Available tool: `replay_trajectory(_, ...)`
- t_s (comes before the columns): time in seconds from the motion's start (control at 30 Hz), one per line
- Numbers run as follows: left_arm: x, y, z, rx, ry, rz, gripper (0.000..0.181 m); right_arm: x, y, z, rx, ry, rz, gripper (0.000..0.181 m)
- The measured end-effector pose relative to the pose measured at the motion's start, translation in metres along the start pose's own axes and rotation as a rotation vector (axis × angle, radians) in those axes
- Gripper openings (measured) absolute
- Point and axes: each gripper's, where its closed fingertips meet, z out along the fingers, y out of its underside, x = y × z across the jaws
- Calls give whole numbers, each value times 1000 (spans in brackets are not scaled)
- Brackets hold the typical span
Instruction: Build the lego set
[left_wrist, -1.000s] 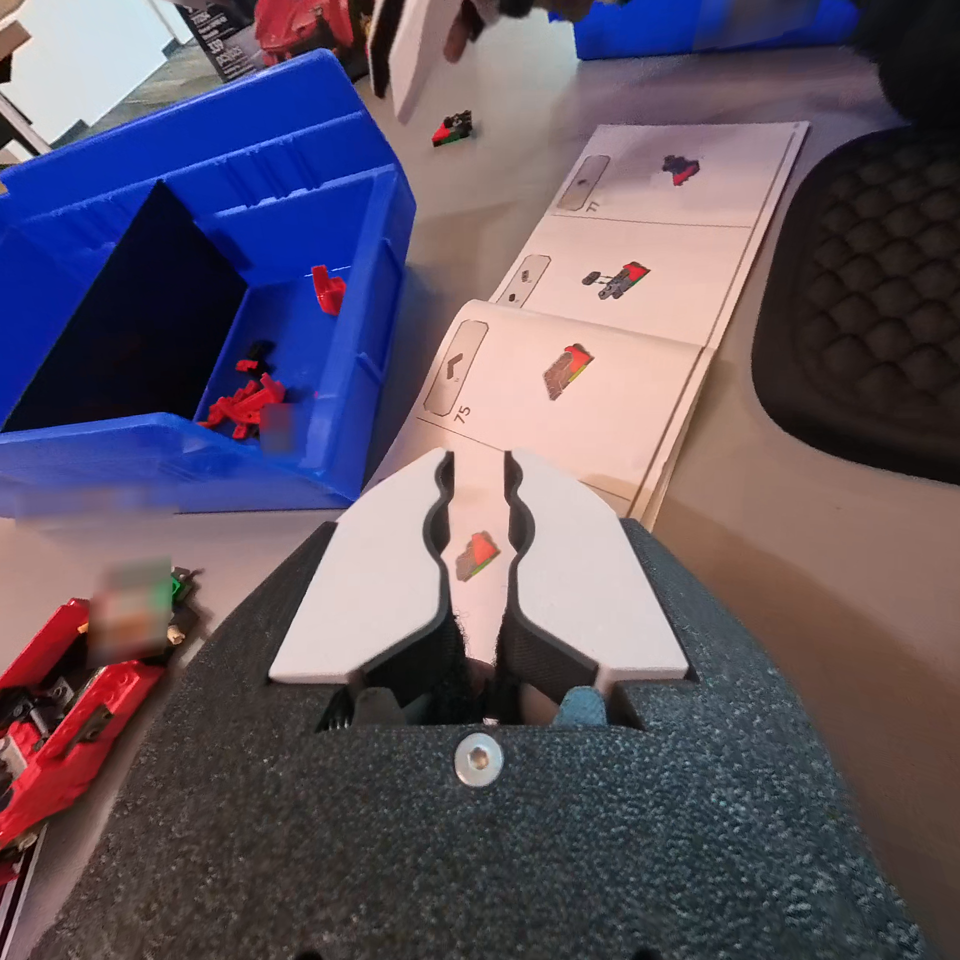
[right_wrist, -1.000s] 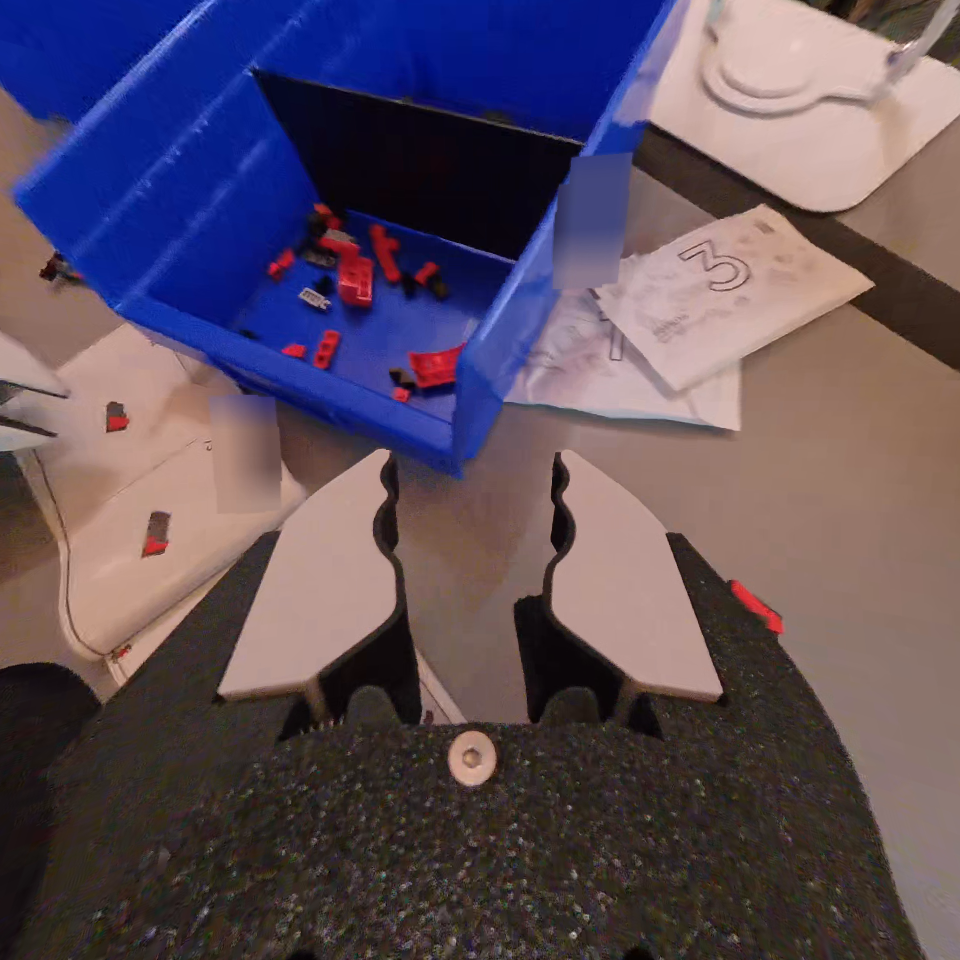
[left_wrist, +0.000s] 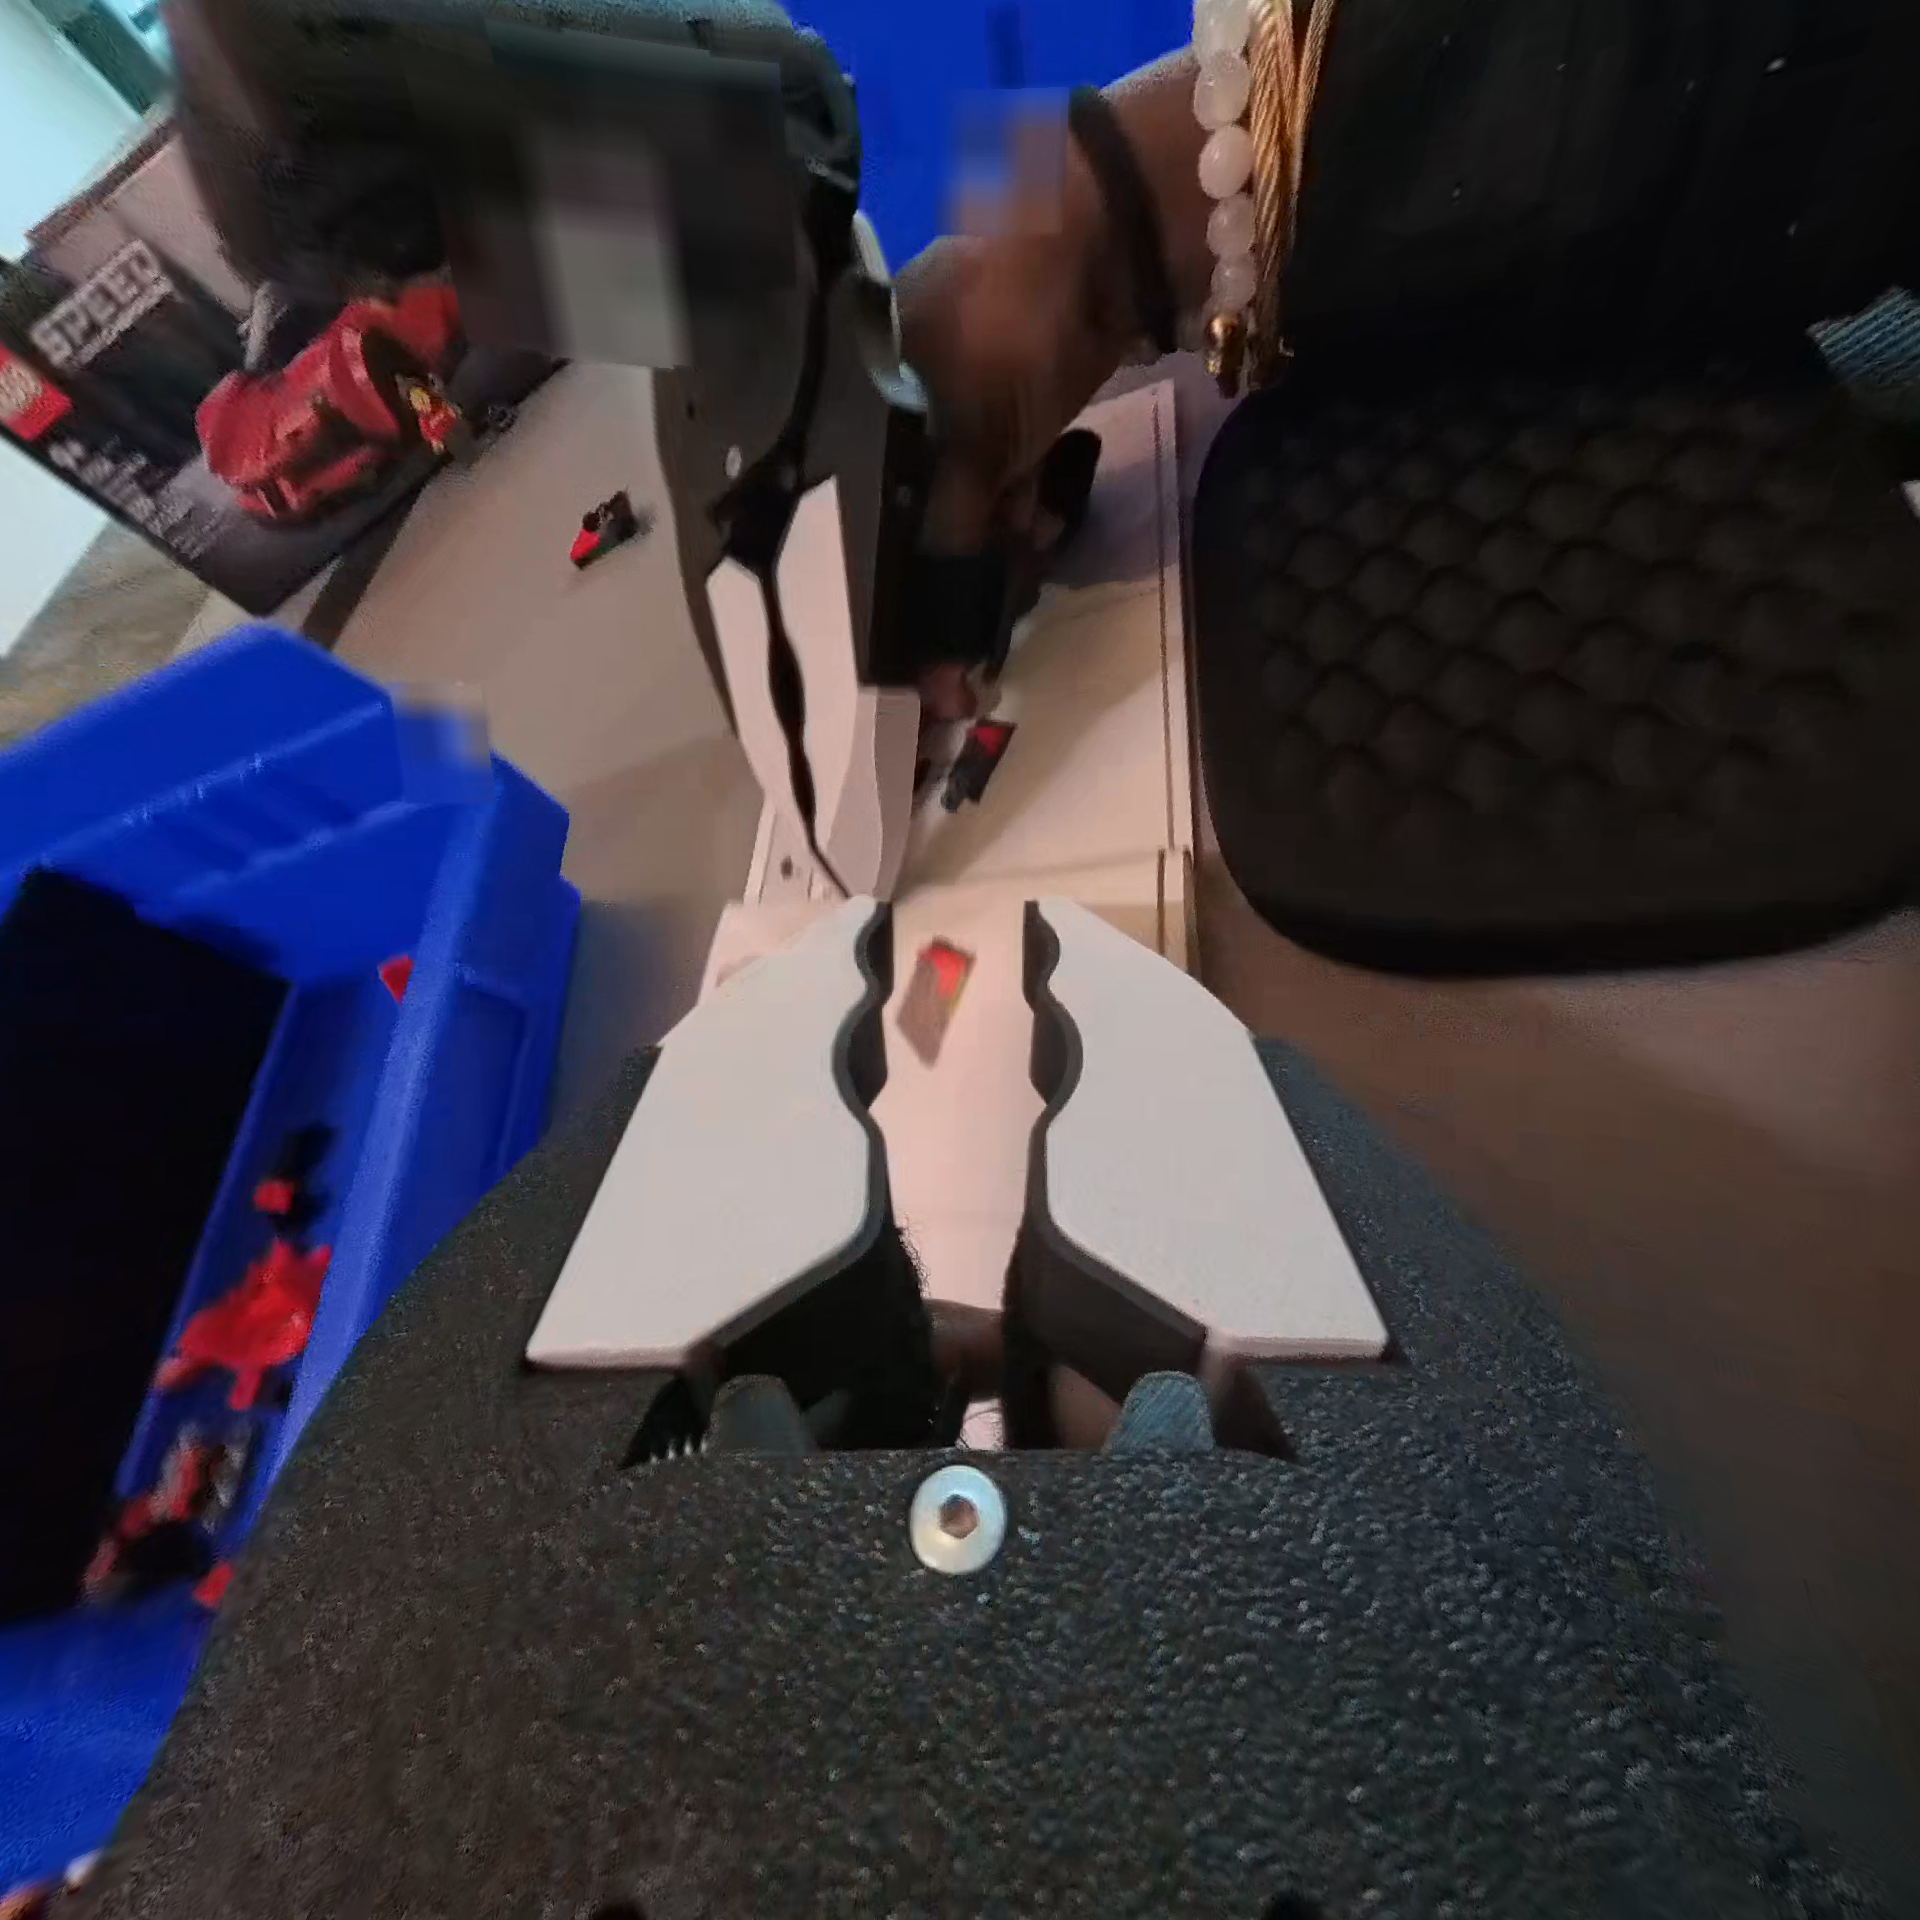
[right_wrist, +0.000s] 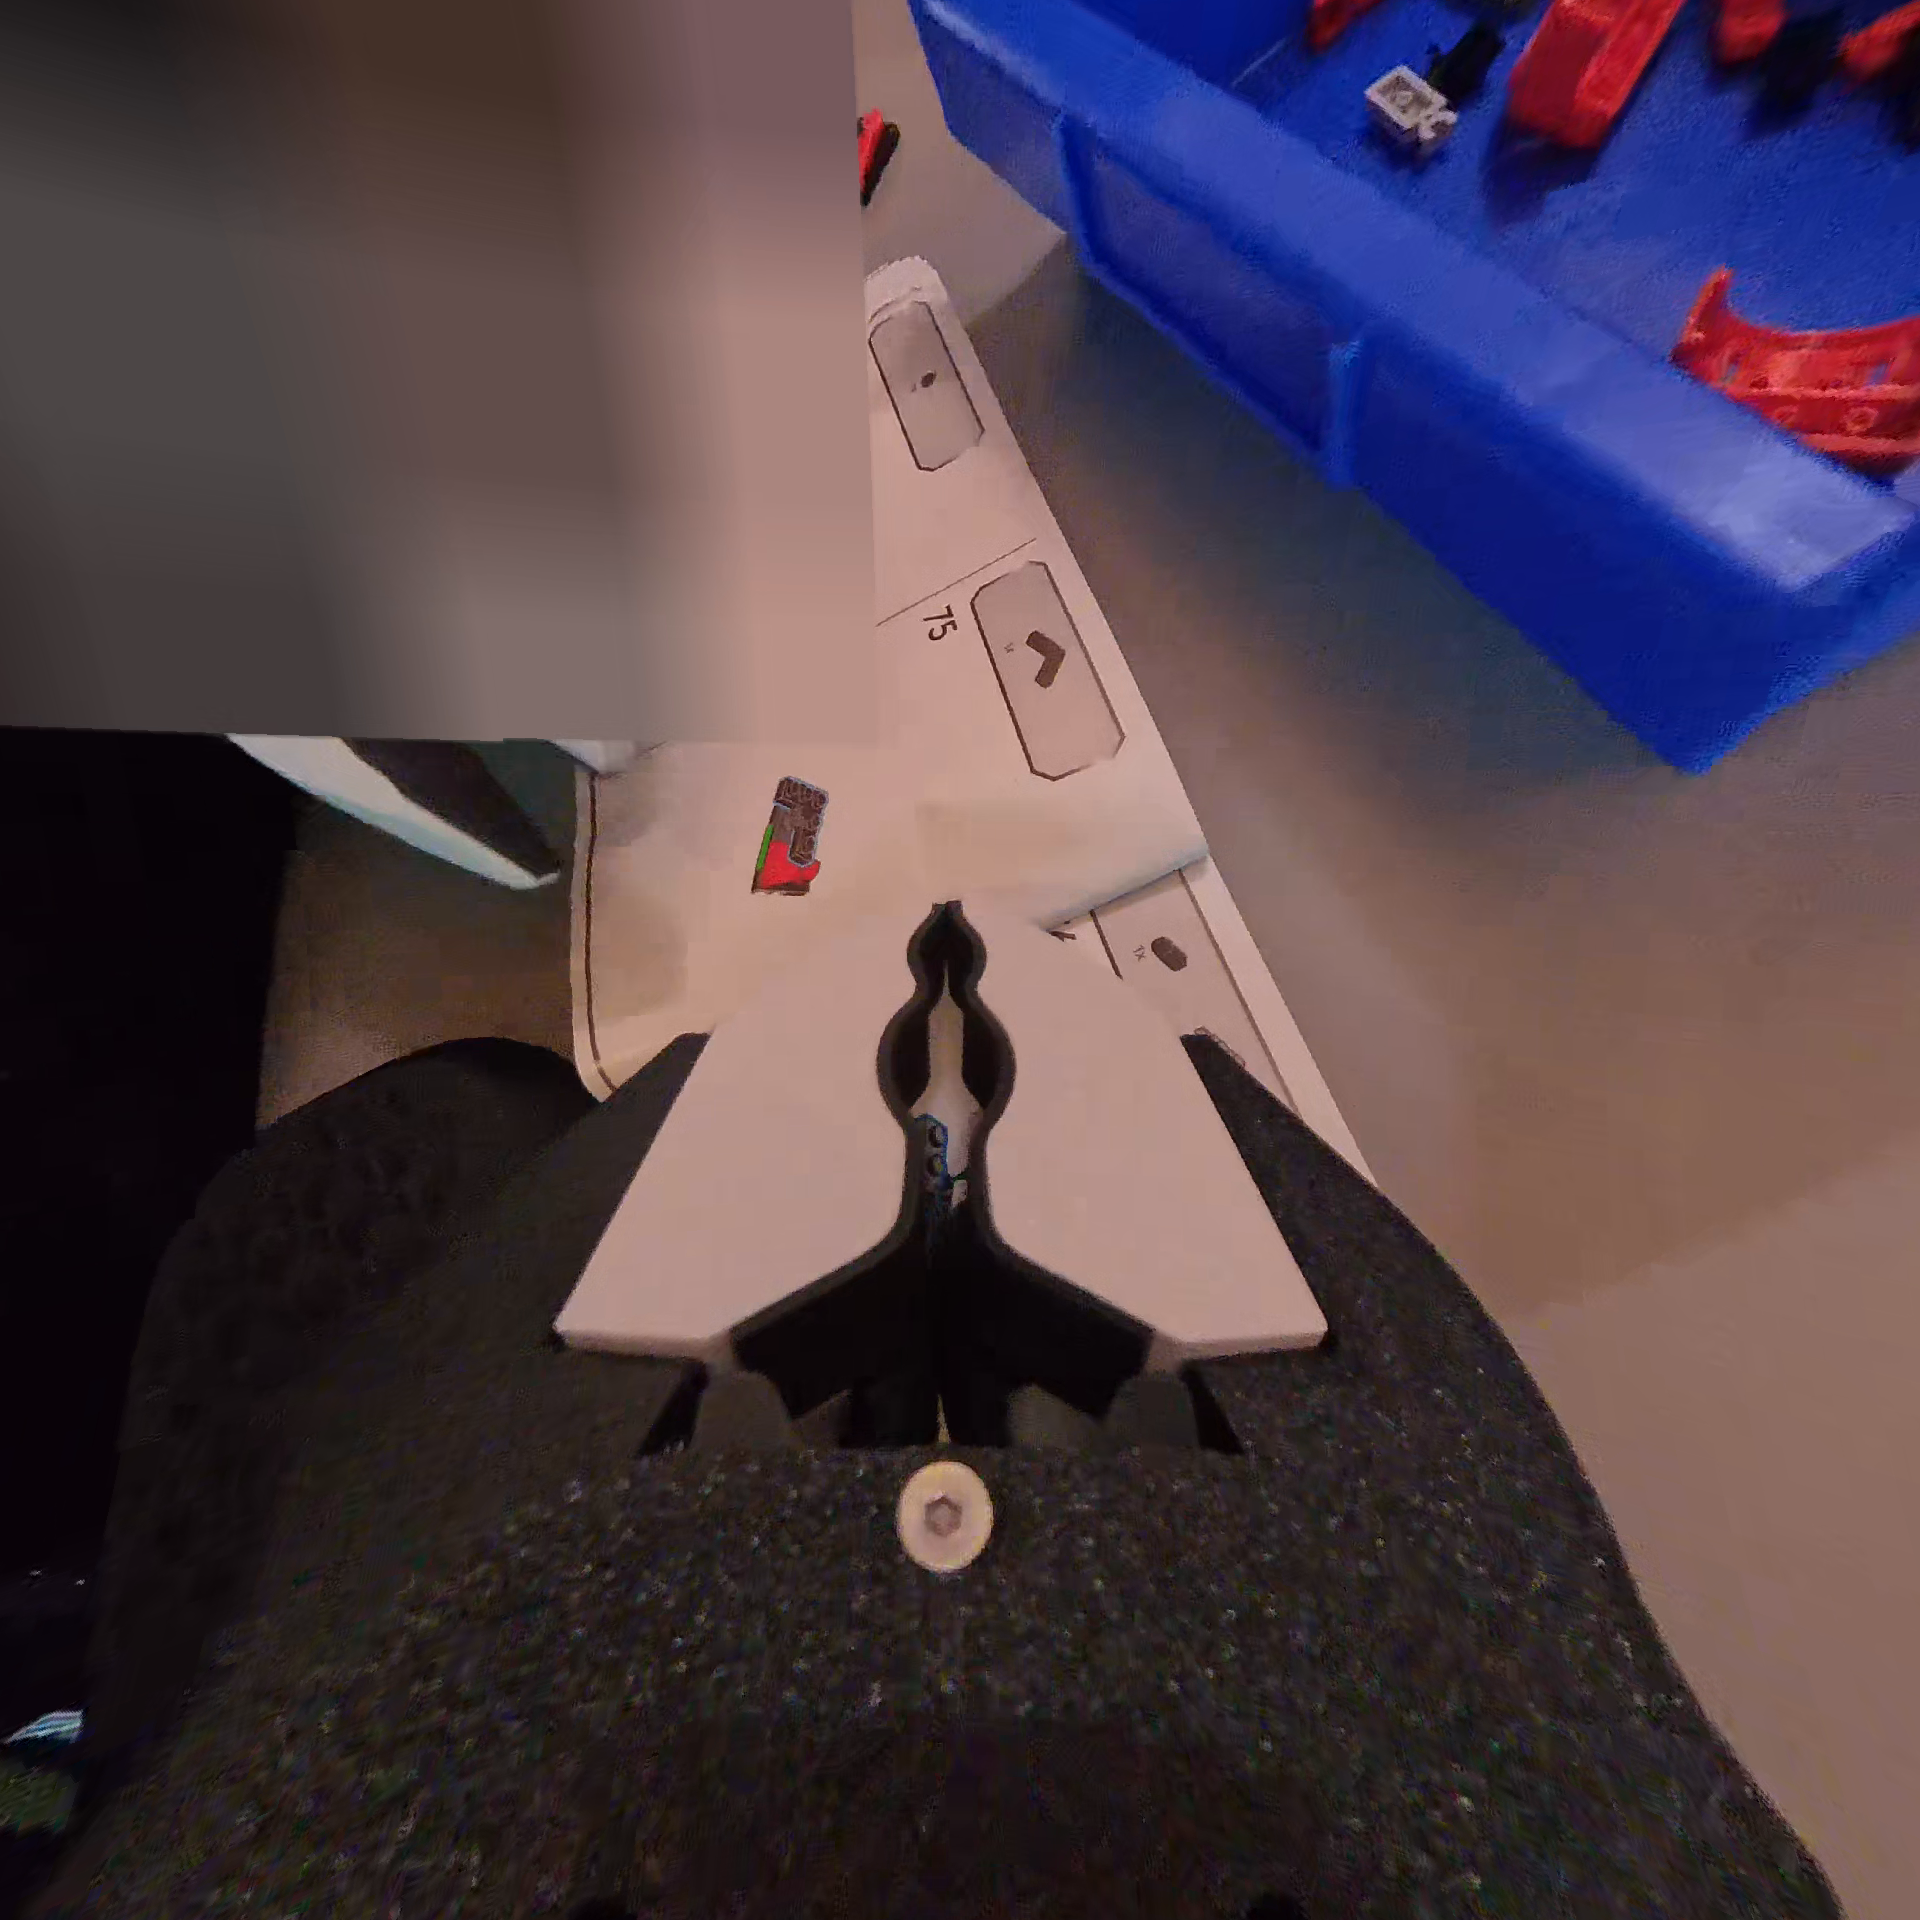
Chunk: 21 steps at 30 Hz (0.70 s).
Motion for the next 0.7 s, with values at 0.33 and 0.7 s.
replay_trajectory(0.33,26,20,32,-174,176,-224,0,-30,1,14,-49,-170,1,1)
replay_trajectory(0.7,28,18,29,-135,101,-44,0,30,-13,5,90,218,194,0)
